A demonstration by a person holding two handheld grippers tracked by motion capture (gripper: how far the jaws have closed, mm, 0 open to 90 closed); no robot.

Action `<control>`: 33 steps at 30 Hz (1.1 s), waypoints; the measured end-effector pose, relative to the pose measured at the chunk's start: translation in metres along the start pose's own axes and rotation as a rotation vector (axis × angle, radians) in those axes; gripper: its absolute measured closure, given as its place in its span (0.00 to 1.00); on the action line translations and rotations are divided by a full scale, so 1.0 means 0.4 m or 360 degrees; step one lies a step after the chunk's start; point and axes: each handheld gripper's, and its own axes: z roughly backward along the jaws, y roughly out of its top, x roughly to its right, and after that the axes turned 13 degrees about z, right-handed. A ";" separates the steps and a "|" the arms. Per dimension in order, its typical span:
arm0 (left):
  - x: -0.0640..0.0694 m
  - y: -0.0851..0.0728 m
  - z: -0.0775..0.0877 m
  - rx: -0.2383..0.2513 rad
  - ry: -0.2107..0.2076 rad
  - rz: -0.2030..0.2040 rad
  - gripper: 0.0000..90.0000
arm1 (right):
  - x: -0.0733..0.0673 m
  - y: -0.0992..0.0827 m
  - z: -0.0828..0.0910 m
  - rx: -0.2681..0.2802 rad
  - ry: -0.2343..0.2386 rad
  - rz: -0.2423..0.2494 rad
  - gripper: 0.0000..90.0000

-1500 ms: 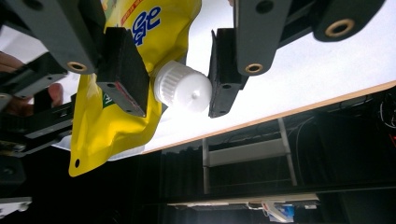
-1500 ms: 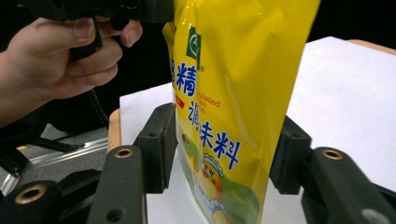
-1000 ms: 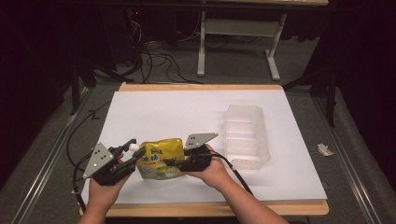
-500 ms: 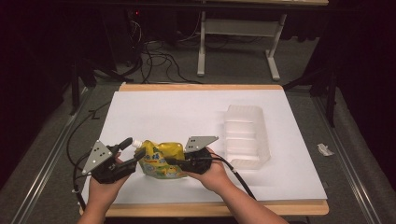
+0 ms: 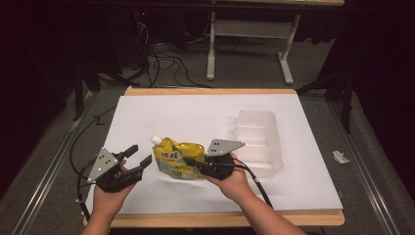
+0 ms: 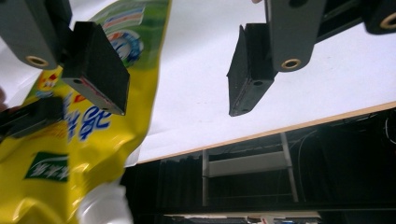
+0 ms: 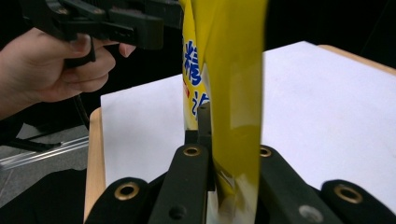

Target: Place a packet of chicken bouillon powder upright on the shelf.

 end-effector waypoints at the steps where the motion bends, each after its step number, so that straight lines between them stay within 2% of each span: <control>1: -0.001 -0.001 -0.001 -0.0002 0.0004 -0.0001 0.44 | -0.001 0.001 0.007 0.0006 -0.0008 0.0001 1.00; 8: -0.014 -0.015 -0.012 -0.0043 0.0058 0.0008 0.42 | -0.007 0.006 0.050 0.0015 -0.0037 0.0046 1.00; 10: -0.026 -0.025 -0.020 -0.0074 0.0107 0.0023 0.41 | -0.011 0.001 0.067 0.0010 -0.0036 0.0052 1.00; 11: -0.026 -0.025 -0.020 -0.0074 0.0107 0.0023 0.40 | -0.011 -0.001 0.073 0.0015 -0.0037 0.0047 1.00; 12: -0.037 -0.036 -0.030 -0.0115 0.0162 0.0034 0.40 | -0.011 -0.006 0.082 0.0039 -0.0043 0.0025 1.00; 14: -0.052 -0.049 -0.043 -0.0165 0.0203 0.0055 0.40 | -0.008 -0.010 0.090 0.0049 -0.0039 0.0020 1.00; 17: -0.070 -0.067 -0.060 -0.0227 0.0240 0.0079 0.39 | -0.003 -0.017 0.103 0.0057 -0.0047 0.0003 1.00; 19: -0.074 -0.071 -0.064 -0.0241 0.0248 0.0079 0.38 | -0.001 -0.021 0.107 0.0058 -0.0045 0.0003 1.00; 22: -0.087 -0.089 -0.086 -0.0304 0.0297 0.0069 0.36 | 0.001 -0.027 0.117 0.0047 -0.0047 0.0014 1.00; 33: -0.095 -0.104 -0.100 -0.0344 0.0319 0.0060 0.35 | 0.009 -0.023 0.145 0.0085 -0.0060 0.0004 1.00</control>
